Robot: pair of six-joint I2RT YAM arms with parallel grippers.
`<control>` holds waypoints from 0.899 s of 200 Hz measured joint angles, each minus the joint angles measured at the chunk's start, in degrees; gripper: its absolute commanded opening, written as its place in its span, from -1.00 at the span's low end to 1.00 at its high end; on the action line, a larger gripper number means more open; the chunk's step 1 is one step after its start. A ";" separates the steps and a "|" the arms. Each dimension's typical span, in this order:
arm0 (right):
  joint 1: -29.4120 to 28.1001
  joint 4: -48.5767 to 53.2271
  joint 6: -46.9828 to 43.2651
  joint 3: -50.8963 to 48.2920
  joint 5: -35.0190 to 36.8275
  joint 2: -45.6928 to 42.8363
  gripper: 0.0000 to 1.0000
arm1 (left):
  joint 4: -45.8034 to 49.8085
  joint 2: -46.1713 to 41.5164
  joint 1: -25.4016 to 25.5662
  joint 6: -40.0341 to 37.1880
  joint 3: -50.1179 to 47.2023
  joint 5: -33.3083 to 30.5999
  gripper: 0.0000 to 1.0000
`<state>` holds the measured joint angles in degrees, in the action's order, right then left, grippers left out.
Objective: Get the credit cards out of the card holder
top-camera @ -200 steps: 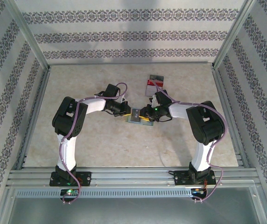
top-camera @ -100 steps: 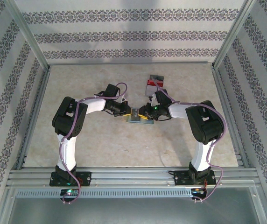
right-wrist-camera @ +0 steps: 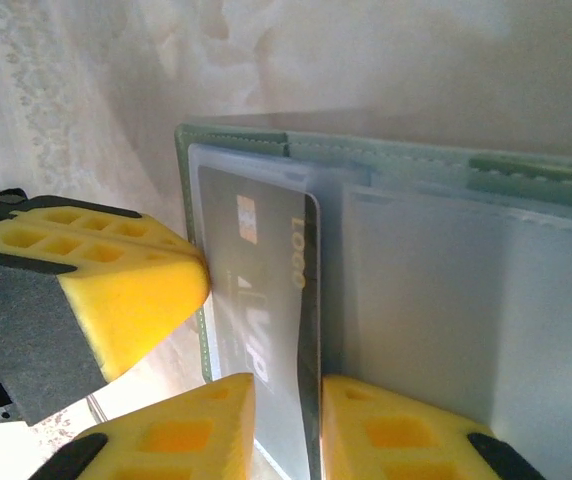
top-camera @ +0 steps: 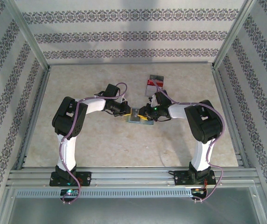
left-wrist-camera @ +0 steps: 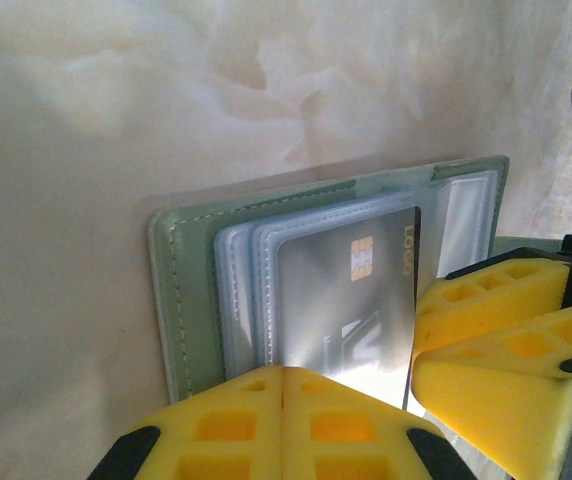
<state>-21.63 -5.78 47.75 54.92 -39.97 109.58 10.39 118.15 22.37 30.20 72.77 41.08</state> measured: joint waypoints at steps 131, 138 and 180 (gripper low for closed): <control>0.92 -3.54 0.09 -2.73 -1.20 -0.70 -1.00 | 1.79 0.00 0.04 -1.33 0.76 -1.07 -0.87; 1.01 -3.74 0.09 -3.04 -1.31 -0.87 -1.00 | 1.84 0.00 0.07 -1.38 0.76 -1.03 -0.87; 2.40 -4.13 -0.09 -5.27 -1.70 -2.58 -1.00 | 2.08 0.00 0.48 -1.51 0.76 -1.09 -0.87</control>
<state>-19.22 -9.91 47.66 49.65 -41.67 107.00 12.47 118.15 22.85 28.69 73.54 39.99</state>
